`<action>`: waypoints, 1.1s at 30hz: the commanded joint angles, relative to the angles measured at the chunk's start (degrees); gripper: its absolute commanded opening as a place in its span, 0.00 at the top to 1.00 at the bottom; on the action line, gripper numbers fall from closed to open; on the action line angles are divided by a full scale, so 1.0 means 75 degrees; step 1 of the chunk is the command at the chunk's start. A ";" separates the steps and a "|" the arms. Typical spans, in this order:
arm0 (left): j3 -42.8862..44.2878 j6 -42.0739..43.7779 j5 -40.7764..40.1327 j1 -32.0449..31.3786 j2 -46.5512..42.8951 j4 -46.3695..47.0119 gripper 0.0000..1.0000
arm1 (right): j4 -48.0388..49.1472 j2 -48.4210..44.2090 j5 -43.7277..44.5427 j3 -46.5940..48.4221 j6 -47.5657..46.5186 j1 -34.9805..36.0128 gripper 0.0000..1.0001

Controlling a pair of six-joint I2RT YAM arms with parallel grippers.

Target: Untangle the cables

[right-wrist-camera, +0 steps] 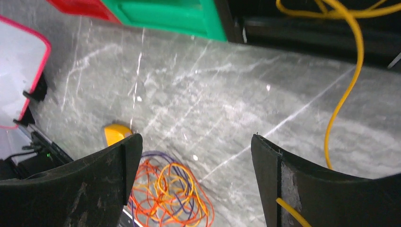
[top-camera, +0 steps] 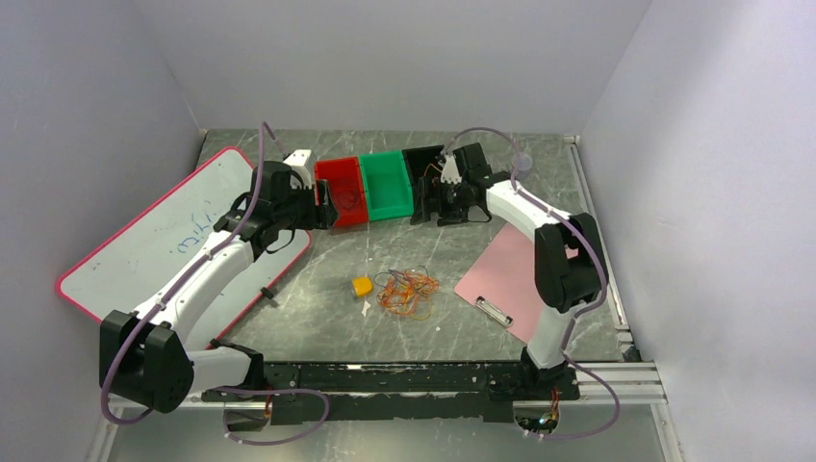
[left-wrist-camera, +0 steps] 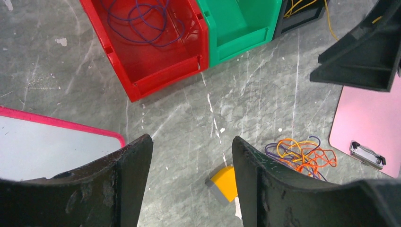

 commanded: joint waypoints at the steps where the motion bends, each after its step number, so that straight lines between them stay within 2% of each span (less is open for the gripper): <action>1: 0.0017 0.0062 0.0176 0.0064 -0.0156 0.0226 0.33 | -0.0301 -0.0487 -0.0720 -0.0417 -0.0450 0.0046 0.11; 6: 0.0000 0.0052 0.0207 0.0064 -0.0172 0.0234 0.33 | -0.0307 -0.0558 -0.2705 -0.0616 -0.1201 0.0051 0.11; 8: 0.0005 0.0053 0.0203 0.0067 -0.0162 0.0232 0.33 | -0.0838 -0.0425 -0.2797 -0.0520 -0.1549 0.0096 0.11; 14: 0.0005 0.0055 0.0228 0.0064 -0.0139 0.0249 0.32 | -0.2334 -0.0238 -0.0118 -0.0419 -0.1650 0.0302 0.11; 17: 0.0016 0.0053 0.0287 0.0064 -0.0078 0.0241 0.33 | -0.2463 -0.0466 0.1102 -0.0636 -0.1289 0.0341 0.11; 21: 0.0031 0.0054 0.0271 0.0064 -0.0050 0.0244 0.32 | -0.2469 -0.0807 0.3437 -0.0812 -0.0679 0.0398 0.09; 25: 0.0022 0.0053 0.0253 0.0064 -0.0039 0.0238 0.32 | -0.2250 -0.1322 0.5262 -0.0877 -0.0170 0.0543 0.06; 28: 0.0025 0.0052 0.0235 0.0065 -0.0029 0.0235 0.32 | -0.1755 -0.1883 0.5787 -0.0928 -0.0132 0.0633 0.04; 33: 0.0040 0.0066 0.0174 0.0066 -0.0027 0.0197 0.32 | -0.0684 -0.2743 0.5696 -0.1112 -0.0360 0.0637 0.01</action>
